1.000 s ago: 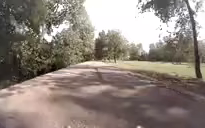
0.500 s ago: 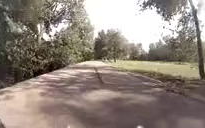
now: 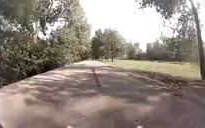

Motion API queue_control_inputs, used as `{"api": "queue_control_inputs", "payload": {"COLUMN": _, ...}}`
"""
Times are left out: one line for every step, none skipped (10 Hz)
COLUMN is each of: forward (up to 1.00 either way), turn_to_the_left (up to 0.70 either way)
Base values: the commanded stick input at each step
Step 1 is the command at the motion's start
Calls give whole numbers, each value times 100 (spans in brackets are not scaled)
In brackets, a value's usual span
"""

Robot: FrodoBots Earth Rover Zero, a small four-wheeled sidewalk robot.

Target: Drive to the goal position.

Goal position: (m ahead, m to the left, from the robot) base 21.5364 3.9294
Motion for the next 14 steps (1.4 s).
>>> {"api": "queue_control_inputs", "payload": {"forward": 70, "turn_to_the_left": -23}}
{"api": "queue_control_inputs", "payload": {"forward": 70, "turn_to_the_left": 0}}
{"api": "queue_control_inputs", "payload": {"forward": 70, "turn_to_the_left": 0}}
{"api": "queue_control_inputs", "payload": {"forward": 70, "turn_to_the_left": 0}}
{"api": "queue_control_inputs", "payload": {"forward": 70, "turn_to_the_left": 0}}
{"api": "queue_control_inputs", "payload": {"forward": 70, "turn_to_the_left": 0}}
{"api": "queue_control_inputs", "payload": {"forward": 70, "turn_to_the_left": 0}}
{"api": "queue_control_inputs", "payload": {"forward": 70, "turn_to_the_left": 0}}
{"api": "queue_control_inputs", "payload": {"forward": 70, "turn_to_the_left": 0}}
{"api": "queue_control_inputs", "payload": {"forward": 70, "turn_to_the_left": 0}}
{"api": "queue_control_inputs", "payload": {"forward": 70, "turn_to_the_left": 0}}
{"api": "queue_control_inputs", "payload": {"forward": 70, "turn_to_the_left": 0}}
{"api": "queue_control_inputs", "payload": {"forward": 70, "turn_to_the_left": 0}}
{"api": "queue_control_inputs", "payload": {"forward": 70, "turn_to_the_left": 0}}
